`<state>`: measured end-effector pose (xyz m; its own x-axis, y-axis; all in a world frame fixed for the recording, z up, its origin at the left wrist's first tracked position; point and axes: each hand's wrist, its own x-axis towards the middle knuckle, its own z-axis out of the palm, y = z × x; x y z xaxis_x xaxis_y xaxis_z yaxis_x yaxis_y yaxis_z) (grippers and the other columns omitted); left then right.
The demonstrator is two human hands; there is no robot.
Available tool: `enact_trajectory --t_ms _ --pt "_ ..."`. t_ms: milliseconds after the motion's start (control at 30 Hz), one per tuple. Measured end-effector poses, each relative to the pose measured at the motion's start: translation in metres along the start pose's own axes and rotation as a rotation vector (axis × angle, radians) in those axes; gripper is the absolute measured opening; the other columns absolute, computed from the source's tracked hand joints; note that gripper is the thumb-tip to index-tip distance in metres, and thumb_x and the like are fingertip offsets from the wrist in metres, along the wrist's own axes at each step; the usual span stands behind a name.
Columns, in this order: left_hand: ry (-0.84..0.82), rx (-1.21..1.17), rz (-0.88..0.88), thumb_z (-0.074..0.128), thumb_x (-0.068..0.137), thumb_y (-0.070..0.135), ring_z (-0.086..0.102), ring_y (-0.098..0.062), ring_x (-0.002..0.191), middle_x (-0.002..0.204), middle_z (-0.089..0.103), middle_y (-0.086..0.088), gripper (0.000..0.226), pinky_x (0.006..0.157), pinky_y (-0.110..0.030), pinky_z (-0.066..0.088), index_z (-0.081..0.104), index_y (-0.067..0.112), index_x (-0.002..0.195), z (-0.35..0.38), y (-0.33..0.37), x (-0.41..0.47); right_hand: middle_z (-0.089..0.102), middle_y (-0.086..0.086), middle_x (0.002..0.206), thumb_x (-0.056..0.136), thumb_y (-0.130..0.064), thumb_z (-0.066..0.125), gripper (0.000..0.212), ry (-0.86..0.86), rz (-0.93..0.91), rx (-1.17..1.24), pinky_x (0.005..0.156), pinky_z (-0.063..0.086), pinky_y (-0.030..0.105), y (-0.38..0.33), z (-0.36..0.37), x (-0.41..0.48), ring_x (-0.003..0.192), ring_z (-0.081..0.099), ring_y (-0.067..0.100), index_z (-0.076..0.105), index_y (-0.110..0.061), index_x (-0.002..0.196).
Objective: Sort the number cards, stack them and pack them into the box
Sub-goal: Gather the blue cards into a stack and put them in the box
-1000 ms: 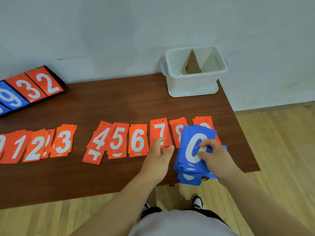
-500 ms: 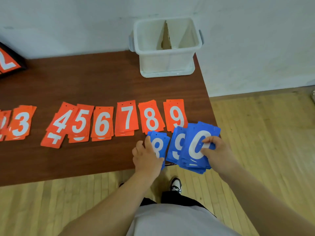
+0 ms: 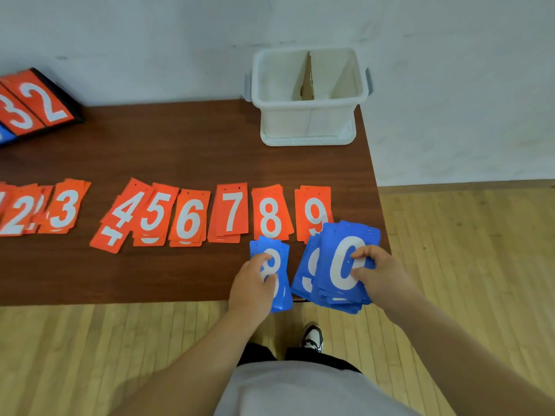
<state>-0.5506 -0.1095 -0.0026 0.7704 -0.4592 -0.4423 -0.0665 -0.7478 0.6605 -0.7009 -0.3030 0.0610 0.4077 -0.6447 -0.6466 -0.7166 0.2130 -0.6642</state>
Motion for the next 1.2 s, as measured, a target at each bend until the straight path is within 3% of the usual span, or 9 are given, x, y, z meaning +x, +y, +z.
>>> enact_trajectory --t_ms 133,233,400,533,633,800,900,1000,1200 --pt "0.005 -0.195 0.050 0.048 0.103 0.018 0.053 -0.005 0.070 0.114 0.062 0.019 0.034 0.057 -0.021 0.041 0.059 0.039 0.127 -0.039 0.022 -0.006 0.068 0.007 0.110 0.090 0.005 0.057 0.026 -0.164 0.059 0.322 0.061 0.053 0.038 -0.010 0.002 -0.003 0.087 0.068 0.029 0.064 -0.019 0.096" --pt "-0.072 -0.297 0.055 0.045 0.105 0.014 0.043 -0.004 0.060 0.097 0.060 0.020 0.033 0.051 -0.019 0.038 0.061 0.040 0.118 -0.063 0.039 -0.001 0.072 0.004 0.097 0.091 0.008 0.051 0.031 -0.341 0.099 0.680 0.056 0.051 0.034 -0.030 0.009 -0.009 0.079 0.069 0.027 0.063 -0.020 0.093" --pt "-0.171 -0.335 0.186 0.043 0.108 0.030 0.034 -0.005 0.045 0.067 0.052 0.011 0.021 0.045 -0.017 0.032 0.056 0.037 0.123 -0.088 0.076 -0.003 0.069 0.011 0.103 0.086 -0.004 0.062 0.023 -0.198 -0.066 0.246 0.070 0.049 0.041 -0.059 0.040 -0.013 0.082 0.065 0.029 0.068 -0.026 0.092" --pt "-0.369 -0.271 0.290 0.042 0.106 0.046 0.052 0.014 0.080 0.113 0.053 0.021 0.030 0.070 -0.007 0.039 0.045 0.042 0.136 -0.102 0.086 0.002 0.065 0.018 0.102 0.086 0.000 0.066 0.020 -0.368 -0.002 0.529 0.079 0.043 0.048 -0.069 0.060 -0.022 0.091 0.060 0.036 0.065 -0.014 0.100" --pt "-0.516 -0.191 0.322 0.040 0.105 0.051 0.044 0.032 0.089 0.118 0.045 0.035 0.035 0.077 -0.002 0.039 0.037 0.047 0.140 -0.110 0.079 0.007 0.062 0.020 0.100 0.075 -0.005 0.070 0.026 -0.327 -0.030 0.559 0.080 0.039 0.047 -0.065 0.071 -0.028 0.090 0.056 0.035 0.066 -0.014 0.099" --pt "-0.466 -0.071 0.322 0.052 0.101 0.044 0.057 -0.001 0.090 0.103 0.058 0.015 0.047 0.083 -0.029 0.046 0.036 0.038 0.145 -0.082 0.069 0.028 0.065 0.019 0.097 0.078 -0.005 0.064 0.029 0.117 -0.024 0.328 0.063 0.041 0.040 -0.028 0.062 -0.031 0.070 0.052 0.026 0.066 -0.032 0.089" --pt "-0.432 0.093 0.214 0.063 0.095 0.042 0.058 -0.013 0.112 0.133 0.056 0.005 0.065 0.083 -0.028 0.043 0.031 0.031 0.151 -0.046 0.059 0.031 0.067 0.013 0.095 0.082 -0.001 0.059 0.031 0.311 0.050 0.295 0.057 0.039 0.038 0.006 0.041 -0.036 0.065 0.050 0.024 0.063 -0.031 0.091" --pt "-0.398 0.159 0.133 0.072 0.087 0.046 0.048 -0.024 0.132 0.149 0.042 -0.001 0.084 0.094 -0.033 0.044 0.024 0.027 0.154 -0.004 0.054 0.029 0.067 0.016 0.101 0.082 0.002 0.058 0.033 0.344 0.082 0.332 0.061 0.041 0.039 0.029 0.015 -0.031 0.071 0.055 0.027 0.064 -0.029 0.092" --pt "-0.144 0.451 -0.025 0.078 0.079 0.056 0.032 -0.035 0.130 0.147 0.026 -0.009 0.112 0.102 -0.046 0.045 0.003 0.026 0.157 0.082 0.071 0.017 0.066 0.015 0.102 0.083 0.000 0.058 0.032 0.192 0.093 0.218 0.062 0.042 0.039 0.053 -0.045 -0.006 0.071 0.053 0.026 0.064 -0.028 0.096"
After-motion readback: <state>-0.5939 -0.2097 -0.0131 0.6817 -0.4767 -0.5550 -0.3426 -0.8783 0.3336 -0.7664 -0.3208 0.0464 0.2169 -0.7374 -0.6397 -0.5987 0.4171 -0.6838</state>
